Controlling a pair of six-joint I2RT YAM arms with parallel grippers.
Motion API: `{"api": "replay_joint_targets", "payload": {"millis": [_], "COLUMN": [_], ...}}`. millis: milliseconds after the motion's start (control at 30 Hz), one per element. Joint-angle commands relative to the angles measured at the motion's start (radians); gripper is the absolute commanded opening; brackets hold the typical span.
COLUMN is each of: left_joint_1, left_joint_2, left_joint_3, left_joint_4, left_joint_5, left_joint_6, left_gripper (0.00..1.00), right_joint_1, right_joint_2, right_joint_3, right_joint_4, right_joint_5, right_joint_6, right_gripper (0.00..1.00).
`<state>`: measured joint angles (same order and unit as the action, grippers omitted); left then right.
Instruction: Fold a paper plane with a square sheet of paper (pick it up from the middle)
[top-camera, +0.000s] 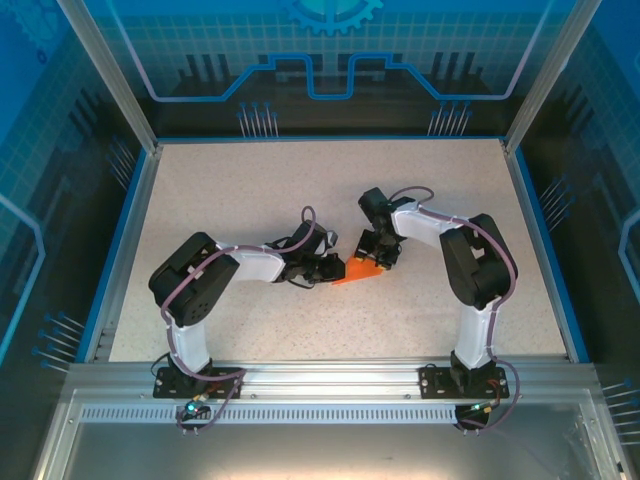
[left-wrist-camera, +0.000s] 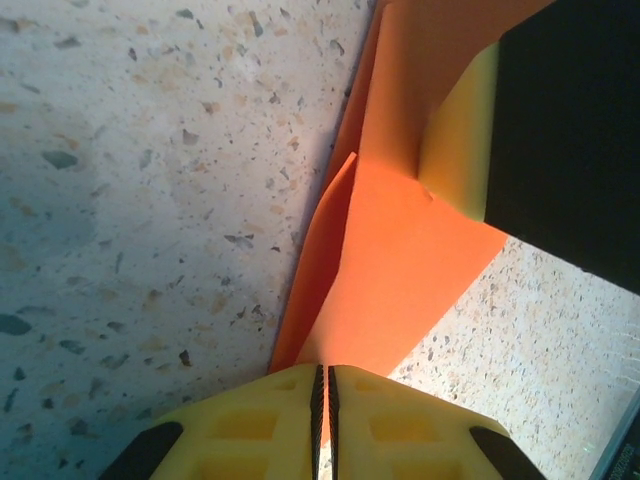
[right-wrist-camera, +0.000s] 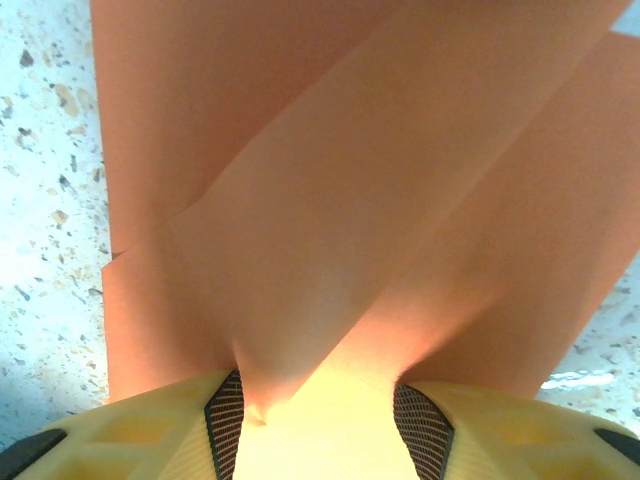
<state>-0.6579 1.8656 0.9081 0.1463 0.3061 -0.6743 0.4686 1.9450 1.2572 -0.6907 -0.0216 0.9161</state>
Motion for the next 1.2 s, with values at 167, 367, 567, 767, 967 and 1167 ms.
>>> {"api": "replay_joint_targets", "payload": {"millis": [167, 367, 567, 767, 967, 1167], "left_joint_1": [-0.003, -0.004, -0.005, -0.015, -0.038, -0.065], "left_joint_2": [-0.009, -0.041, -0.102, -0.162, -0.171, -0.117], "left_joint_3": [-0.027, -0.046, -0.061, -0.078, -0.067, -0.014], "left_joint_4": [-0.124, -0.176, -0.148, -0.081, -0.04, -0.048], "left_joint_5": [0.022, -0.063, -0.081, -0.027, -0.048, -0.045], "left_joint_6": [0.055, 0.074, 0.063, 0.031, 0.008, 0.007], "left_gripper": [0.17, 0.16, 0.16, 0.16, 0.13, 0.12], "right_joint_1": [0.001, 0.001, 0.002, 0.002, 0.003, 0.003], "right_joint_2": [0.14, 0.143, 0.149, 0.15, 0.157, 0.159], "right_joint_3": [-0.055, -0.058, -0.059, -0.063, -0.064, -0.064], "right_joint_4": [-0.026, -0.026, -0.024, -0.021, -0.017, -0.017], "right_joint_5": [0.048, 0.052, 0.053, 0.052, 0.046, 0.045], "right_joint_6": [0.004, 0.004, 0.007, 0.008, 0.01, 0.009], "right_gripper": [0.51, 0.51, 0.51, 0.51, 0.51, 0.51]}}
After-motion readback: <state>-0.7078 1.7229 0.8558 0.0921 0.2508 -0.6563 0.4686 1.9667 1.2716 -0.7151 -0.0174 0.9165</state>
